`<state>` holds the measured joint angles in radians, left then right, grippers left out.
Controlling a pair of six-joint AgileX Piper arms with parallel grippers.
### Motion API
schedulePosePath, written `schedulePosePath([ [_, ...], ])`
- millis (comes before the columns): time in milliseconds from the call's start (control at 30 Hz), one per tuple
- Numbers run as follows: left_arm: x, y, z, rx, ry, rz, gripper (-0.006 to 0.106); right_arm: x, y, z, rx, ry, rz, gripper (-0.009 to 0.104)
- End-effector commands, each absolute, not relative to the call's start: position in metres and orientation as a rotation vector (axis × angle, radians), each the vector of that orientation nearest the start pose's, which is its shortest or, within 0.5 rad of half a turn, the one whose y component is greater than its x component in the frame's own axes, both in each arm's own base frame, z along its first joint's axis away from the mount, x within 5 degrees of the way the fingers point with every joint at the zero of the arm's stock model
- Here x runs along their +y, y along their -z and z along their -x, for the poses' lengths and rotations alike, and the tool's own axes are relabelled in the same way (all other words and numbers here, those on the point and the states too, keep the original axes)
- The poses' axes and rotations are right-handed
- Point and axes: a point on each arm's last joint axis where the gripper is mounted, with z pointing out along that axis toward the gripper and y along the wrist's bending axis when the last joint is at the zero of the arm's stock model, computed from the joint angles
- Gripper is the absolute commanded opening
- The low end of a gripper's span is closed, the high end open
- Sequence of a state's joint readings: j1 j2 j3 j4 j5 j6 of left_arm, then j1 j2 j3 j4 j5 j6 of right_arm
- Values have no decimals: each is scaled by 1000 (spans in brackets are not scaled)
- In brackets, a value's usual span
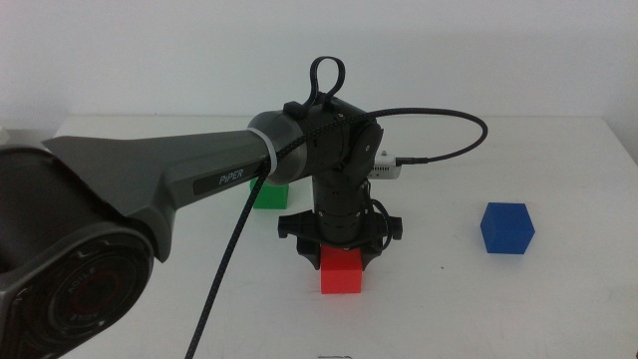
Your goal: Stack red cubes first, then green, then blue cubes in a specific spot.
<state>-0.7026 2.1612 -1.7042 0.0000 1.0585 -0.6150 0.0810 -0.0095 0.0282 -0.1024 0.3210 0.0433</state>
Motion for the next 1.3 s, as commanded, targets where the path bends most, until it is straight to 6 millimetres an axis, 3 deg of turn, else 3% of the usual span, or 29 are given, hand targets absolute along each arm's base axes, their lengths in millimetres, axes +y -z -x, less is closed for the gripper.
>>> schedulePosePath([
  [0, -290, -208, -340, 2937, 225, -117, 41, 1, -188, -54, 1719, 36, 117, 82],
  [67, -290, -208, -340, 2937, 225, -117, 49, 1, -188, -54, 1719, 36, 117, 82],
  [133, -290, -208, -340, 2937, 225, -117, 72, 1, -188, -54, 1719, 36, 117, 82],
  [300, -290, -208, -340, 2937, 225, -119, 93, 1, -188, -54, 1719, 36, 117, 82],
  [433, -289, -211, -339, 2932, 230, -122, 94, 1, -188, -54, 1719, 36, 117, 82],
  [733, -282, -249, -333, 2848, 275, -132, 94, 1, -188, -54, 1719, 36, 117, 82],
  [1267, -247, -336, -319, 2546, 164, -259, 94, 1, -188, -54, 1719, 36, 117, 82],
])
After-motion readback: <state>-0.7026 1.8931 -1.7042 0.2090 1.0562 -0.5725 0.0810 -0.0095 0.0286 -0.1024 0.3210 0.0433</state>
